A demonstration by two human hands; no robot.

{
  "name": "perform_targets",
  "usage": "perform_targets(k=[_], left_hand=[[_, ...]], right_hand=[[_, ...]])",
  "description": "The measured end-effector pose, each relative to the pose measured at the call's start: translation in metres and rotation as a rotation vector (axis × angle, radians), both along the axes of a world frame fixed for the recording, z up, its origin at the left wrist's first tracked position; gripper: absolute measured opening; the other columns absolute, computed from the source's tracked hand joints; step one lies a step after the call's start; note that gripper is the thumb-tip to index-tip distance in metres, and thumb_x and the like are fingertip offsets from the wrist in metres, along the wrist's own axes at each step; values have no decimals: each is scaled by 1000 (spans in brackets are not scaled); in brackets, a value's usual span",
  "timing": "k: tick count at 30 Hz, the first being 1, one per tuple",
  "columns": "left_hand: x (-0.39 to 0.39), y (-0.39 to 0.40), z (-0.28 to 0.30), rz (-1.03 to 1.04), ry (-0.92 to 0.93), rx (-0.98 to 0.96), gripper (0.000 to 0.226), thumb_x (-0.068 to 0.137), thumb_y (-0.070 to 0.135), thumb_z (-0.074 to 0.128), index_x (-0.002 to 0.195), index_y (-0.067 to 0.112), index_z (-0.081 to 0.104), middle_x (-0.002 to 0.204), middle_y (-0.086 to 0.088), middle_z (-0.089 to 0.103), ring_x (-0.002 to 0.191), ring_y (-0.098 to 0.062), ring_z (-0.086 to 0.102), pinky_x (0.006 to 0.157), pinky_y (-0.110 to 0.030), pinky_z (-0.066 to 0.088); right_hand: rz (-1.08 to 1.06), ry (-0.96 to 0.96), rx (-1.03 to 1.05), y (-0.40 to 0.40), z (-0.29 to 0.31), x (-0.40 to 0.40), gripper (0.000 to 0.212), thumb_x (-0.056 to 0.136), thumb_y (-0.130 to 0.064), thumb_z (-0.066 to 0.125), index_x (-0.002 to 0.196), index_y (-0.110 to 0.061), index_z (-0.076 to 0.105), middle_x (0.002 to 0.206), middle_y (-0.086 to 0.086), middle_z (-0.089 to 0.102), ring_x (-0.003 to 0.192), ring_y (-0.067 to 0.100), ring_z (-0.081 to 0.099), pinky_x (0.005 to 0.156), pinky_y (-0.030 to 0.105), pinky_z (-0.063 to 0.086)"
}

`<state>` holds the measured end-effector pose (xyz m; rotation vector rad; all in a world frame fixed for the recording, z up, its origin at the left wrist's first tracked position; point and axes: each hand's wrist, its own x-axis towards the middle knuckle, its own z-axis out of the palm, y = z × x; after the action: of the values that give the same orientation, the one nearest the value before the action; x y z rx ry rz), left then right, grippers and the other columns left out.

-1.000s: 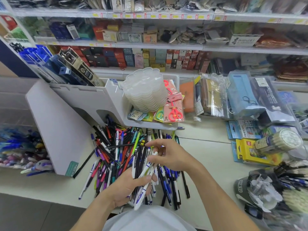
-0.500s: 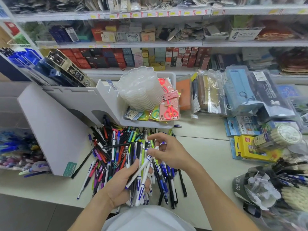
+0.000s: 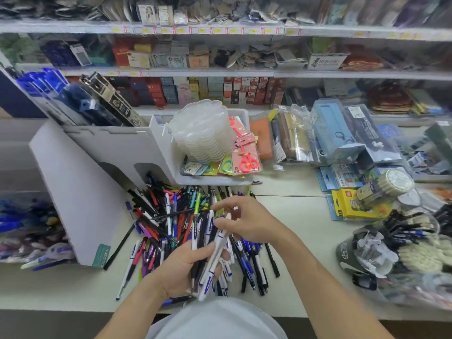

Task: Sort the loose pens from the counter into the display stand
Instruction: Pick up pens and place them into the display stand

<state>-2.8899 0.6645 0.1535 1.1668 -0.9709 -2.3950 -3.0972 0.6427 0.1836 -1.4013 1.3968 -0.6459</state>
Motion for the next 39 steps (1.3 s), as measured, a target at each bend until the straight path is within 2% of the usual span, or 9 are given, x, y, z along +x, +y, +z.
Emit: perform_targets(k=[5, 9, 15, 20, 25, 29, 31, 34, 39], left_hand=[[40, -6, 1, -46, -26, -37, 45, 92, 35, 67, 112, -6, 64, 91, -20, 68, 65, -25, 61, 58, -34, 53], [64, -8, 4, -86, -33, -117, 35, 101, 27, 52, 109, -5, 61, 80, -10, 68, 64, -22, 59, 60, -30, 51], [89, -14, -5, -59, -43, -76, 37, 98, 30, 57, 108, -5, 63, 74, -17, 57, 62, -25, 55, 56, -31, 51], [89, -12, -12, 41, -23, -13, 35, 93, 36, 63, 100, 2, 66, 73, -17, 56, 63, -27, 51, 60, -37, 48], [71, -9, -17, 289, 40, 121, 33, 96, 27, 61, 112, -2, 64, 79, -15, 58, 65, -26, 55, 70, -41, 50], [48, -8, -13, 397, 45, 152, 32, 85, 23, 71, 104, -1, 64, 78, -18, 62, 64, -29, 60, 68, -39, 53], [36, -6, -12, 487, 65, 187, 35, 78, 15, 74, 105, -6, 67, 88, -21, 68, 73, -29, 68, 71, -40, 58], [22, -3, -5, 566, 151, 230, 25, 88, 3, 62, 110, -7, 66, 110, -26, 68, 95, -30, 71, 69, -38, 62], [16, 2, -2, 609, 189, 263, 26, 94, 5, 52, 112, -4, 69, 117, -27, 69, 101, -32, 71, 80, -41, 62]], right_hand=[[33, 212, -63, -7, 8, 43, 13, 90, -35, 75, 100, -26, 76, 75, -7, 57, 56, 3, 47, 61, 24, 44], [-47, 49, 22, -11, 12, 67, 9, 91, -24, 76, 91, -17, 71, 61, -11, 54, 49, 14, 50, 49, 26, 42], [-311, -118, -36, -10, 25, 57, 13, 95, -15, 71, 95, -4, 65, 71, 6, 60, 60, 22, 52, 55, 28, 46], [-463, -180, -105, 4, 24, 46, 9, 96, -10, 68, 98, -3, 64, 73, 11, 63, 61, 29, 56, 67, 48, 50], [-609, -147, -207, 26, 22, 44, 7, 95, -8, 68, 98, -4, 64, 81, 10, 69, 63, 22, 70, 70, 37, 60], [-611, -95, -224, 51, -1, 67, 14, 89, -5, 74, 91, -17, 68, 84, 6, 73, 74, 27, 74, 71, 44, 62], [-608, -41, -307, 63, -13, 77, 22, 82, -1, 77, 84, -21, 69, 83, 0, 72, 73, 19, 73, 67, 34, 61], [-626, -5, -392, 75, -24, 87, 28, 74, 8, 79, 76, -15, 65, 87, -8, 69, 73, 13, 73, 62, 18, 56], [-631, 2, -368, 83, -36, 83, 28, 73, 6, 80, 73, -17, 64, 81, -10, 68, 72, 14, 71, 59, 21, 56]])
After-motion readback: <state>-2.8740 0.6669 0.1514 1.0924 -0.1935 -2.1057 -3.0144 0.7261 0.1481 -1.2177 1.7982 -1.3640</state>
